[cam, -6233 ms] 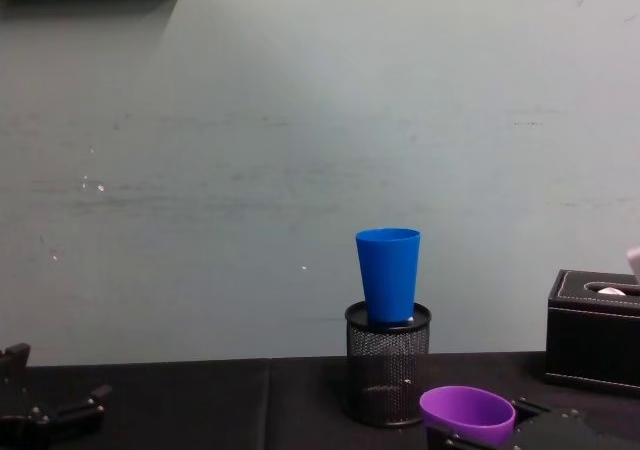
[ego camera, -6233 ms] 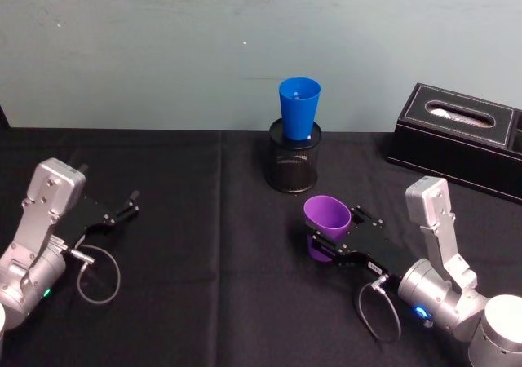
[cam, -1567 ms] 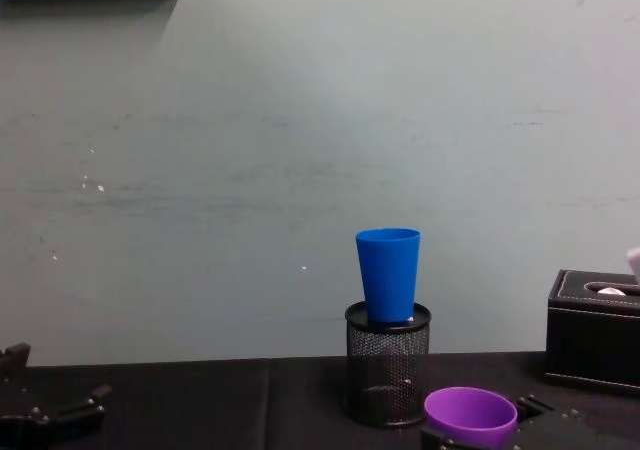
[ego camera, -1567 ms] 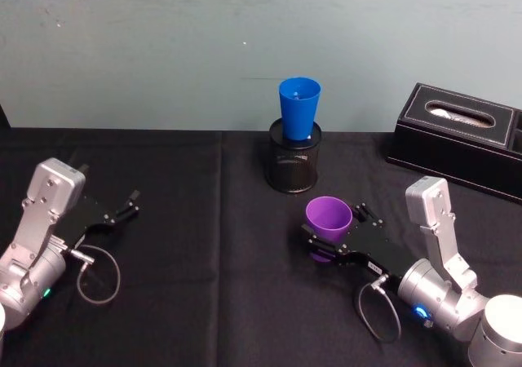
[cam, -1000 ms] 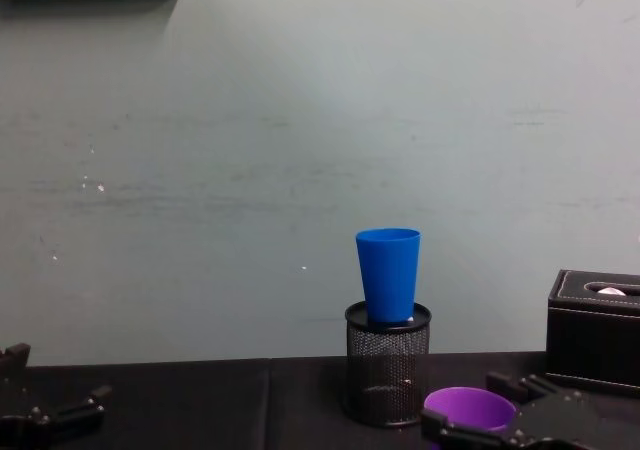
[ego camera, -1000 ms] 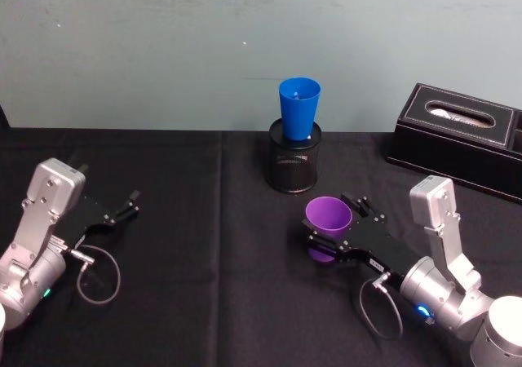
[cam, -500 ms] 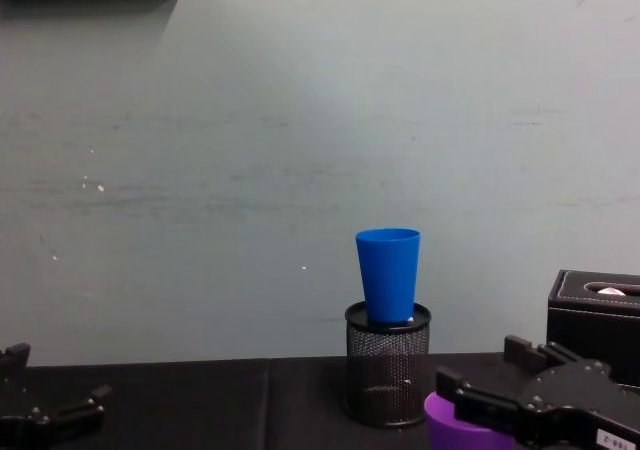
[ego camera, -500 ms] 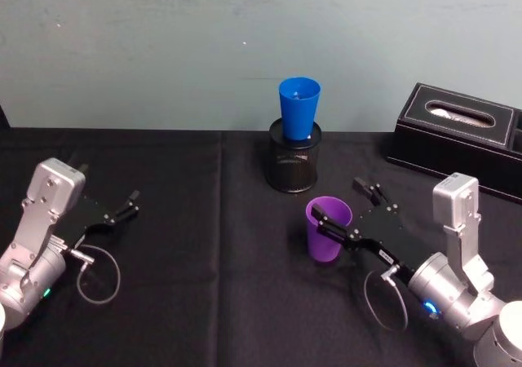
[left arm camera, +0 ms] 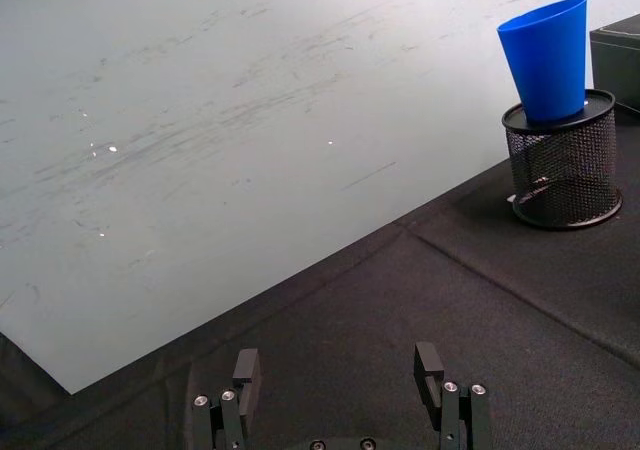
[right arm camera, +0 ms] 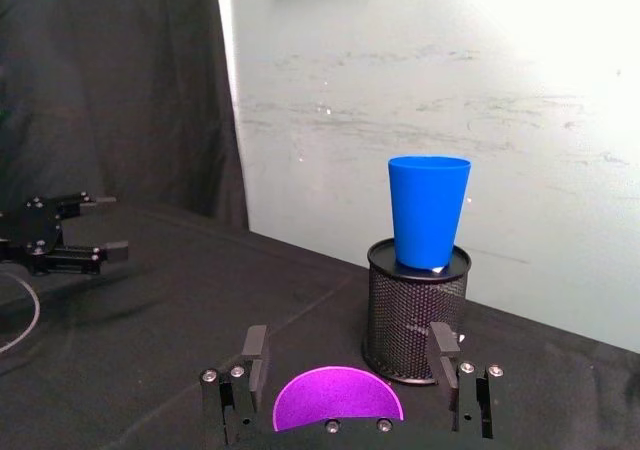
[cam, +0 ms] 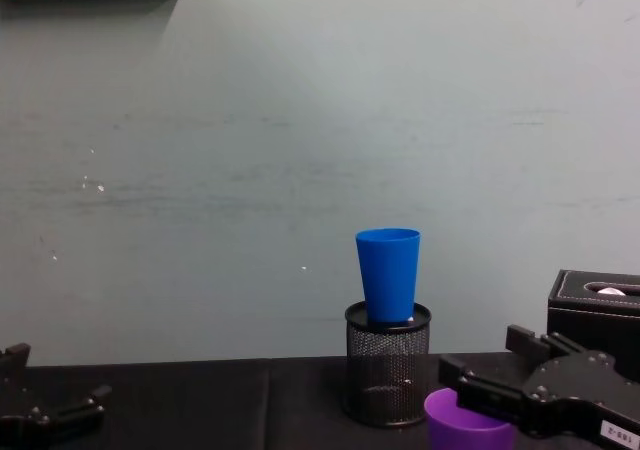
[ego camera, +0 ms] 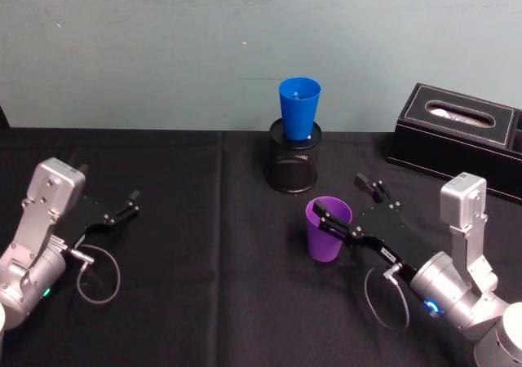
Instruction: Pick up one cup with a gripper and tap it against the other cup.
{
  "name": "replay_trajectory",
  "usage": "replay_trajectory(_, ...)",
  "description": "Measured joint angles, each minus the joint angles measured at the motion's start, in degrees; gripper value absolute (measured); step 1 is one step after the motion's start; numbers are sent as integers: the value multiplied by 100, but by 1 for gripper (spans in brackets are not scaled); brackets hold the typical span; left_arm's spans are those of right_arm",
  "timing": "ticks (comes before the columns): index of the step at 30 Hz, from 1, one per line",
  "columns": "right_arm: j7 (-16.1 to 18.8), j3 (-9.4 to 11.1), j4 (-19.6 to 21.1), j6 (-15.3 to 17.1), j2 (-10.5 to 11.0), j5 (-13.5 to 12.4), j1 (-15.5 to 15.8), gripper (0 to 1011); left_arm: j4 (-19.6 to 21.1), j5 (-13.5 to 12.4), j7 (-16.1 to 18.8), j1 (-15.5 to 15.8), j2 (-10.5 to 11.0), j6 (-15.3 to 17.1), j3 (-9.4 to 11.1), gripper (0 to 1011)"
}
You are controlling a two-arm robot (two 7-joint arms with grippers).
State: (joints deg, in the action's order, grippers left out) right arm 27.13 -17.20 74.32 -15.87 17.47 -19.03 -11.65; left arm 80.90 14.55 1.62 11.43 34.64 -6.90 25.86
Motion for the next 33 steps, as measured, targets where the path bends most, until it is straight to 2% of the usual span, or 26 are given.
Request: replay_trajectory(33, 24, 5, -1, -18, -3, -7, -2, 1003, 0, 0, 0, 0, 0, 0, 0, 1011)
